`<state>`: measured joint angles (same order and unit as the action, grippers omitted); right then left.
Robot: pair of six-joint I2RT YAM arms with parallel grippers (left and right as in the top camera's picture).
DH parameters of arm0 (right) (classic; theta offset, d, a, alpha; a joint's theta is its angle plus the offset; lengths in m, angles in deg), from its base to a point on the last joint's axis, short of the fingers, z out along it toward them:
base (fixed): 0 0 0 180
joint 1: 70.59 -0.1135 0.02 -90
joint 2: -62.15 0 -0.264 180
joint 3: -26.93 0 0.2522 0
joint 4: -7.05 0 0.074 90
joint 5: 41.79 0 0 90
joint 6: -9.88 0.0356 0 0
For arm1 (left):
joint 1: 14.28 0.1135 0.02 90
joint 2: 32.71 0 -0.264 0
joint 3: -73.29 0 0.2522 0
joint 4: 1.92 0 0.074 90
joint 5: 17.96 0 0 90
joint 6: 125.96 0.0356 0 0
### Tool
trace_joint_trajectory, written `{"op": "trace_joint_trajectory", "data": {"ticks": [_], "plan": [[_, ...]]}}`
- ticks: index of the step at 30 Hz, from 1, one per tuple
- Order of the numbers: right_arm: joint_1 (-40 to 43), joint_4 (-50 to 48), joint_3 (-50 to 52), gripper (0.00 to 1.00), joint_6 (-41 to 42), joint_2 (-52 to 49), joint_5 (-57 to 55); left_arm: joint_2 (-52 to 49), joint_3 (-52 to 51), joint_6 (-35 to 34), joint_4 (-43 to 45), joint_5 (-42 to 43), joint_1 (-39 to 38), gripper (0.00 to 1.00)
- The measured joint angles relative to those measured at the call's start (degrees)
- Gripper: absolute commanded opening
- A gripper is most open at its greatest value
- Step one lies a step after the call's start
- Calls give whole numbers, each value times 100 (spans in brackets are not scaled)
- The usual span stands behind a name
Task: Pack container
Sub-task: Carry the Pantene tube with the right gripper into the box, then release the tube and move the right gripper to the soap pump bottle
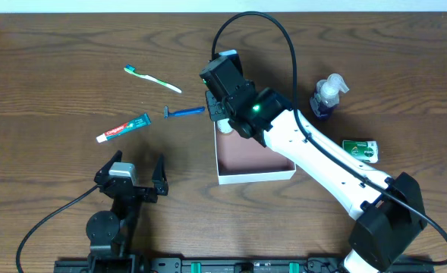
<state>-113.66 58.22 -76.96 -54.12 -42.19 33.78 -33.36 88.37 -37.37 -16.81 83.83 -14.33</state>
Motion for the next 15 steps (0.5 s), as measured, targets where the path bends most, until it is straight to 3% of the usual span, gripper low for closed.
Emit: {"op": "trace_joint_trajectory", "data": {"ticks": [1, 5, 15], "plan": [[0, 4, 7, 29, 59, 0, 2, 0, 0, 0, 0, 0, 0, 98], [0, -33, 101, 41, 79, -2, 7, 0, 0, 0, 0, 0, 0, 98], [42, 236, -356, 50, -94, 157, 13, 0, 0, 0, 0, 2, 0, 98]]}}
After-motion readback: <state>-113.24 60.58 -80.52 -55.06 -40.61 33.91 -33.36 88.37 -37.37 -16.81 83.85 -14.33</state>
